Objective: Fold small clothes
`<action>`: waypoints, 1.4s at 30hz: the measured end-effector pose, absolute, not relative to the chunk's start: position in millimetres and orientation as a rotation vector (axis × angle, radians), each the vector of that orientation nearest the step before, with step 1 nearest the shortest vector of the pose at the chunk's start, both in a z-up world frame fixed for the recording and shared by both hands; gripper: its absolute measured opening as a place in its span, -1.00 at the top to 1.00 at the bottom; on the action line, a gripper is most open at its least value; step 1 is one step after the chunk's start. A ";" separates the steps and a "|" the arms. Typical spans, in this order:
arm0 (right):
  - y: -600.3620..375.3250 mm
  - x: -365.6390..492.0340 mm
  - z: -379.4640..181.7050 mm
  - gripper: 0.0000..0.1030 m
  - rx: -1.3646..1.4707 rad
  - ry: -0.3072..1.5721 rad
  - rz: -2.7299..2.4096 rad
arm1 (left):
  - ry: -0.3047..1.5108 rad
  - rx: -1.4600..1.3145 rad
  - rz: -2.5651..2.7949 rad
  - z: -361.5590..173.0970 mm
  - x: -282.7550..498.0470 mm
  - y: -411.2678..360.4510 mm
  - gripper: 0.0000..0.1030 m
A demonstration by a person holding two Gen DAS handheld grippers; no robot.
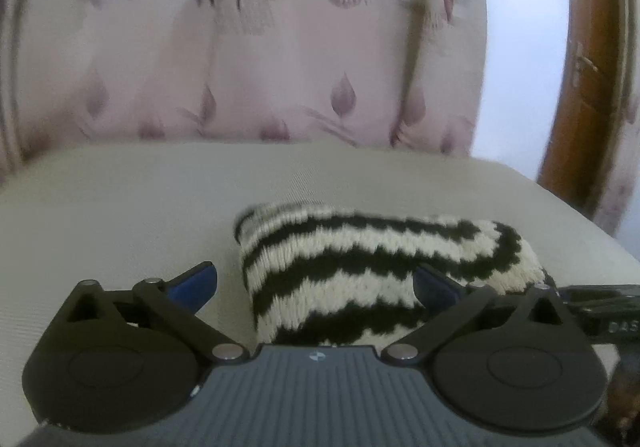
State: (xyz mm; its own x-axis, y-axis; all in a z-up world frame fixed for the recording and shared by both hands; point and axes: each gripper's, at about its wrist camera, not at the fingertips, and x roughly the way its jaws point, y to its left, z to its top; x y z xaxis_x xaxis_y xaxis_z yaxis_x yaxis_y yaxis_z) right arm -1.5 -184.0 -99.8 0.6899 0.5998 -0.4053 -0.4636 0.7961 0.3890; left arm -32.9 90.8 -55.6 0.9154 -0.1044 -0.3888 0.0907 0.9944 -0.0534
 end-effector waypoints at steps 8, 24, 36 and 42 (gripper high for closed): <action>-173.0 -82.8 -73.2 -0.90 0.140 0.195 0.388 | 0.279 -0.018 0.081 -28.8 -58.3 75.3 -1.00; -167.8 -150.2 -50.0 -1.00 0.082 -0.081 0.277 | 0.172 -0.047 0.192 8.0 -98.3 63.5 -1.00; -167.1 -157.9 -48.1 -1.00 0.067 -0.086 0.278 | 0.150 -0.026 0.152 14.7 -108.0 57.1 -1.00; -164.2 -156.1 -49.3 -1.00 0.046 -0.070 0.282 | 0.176 -0.047 0.154 12.9 -105.4 62.3 -1.00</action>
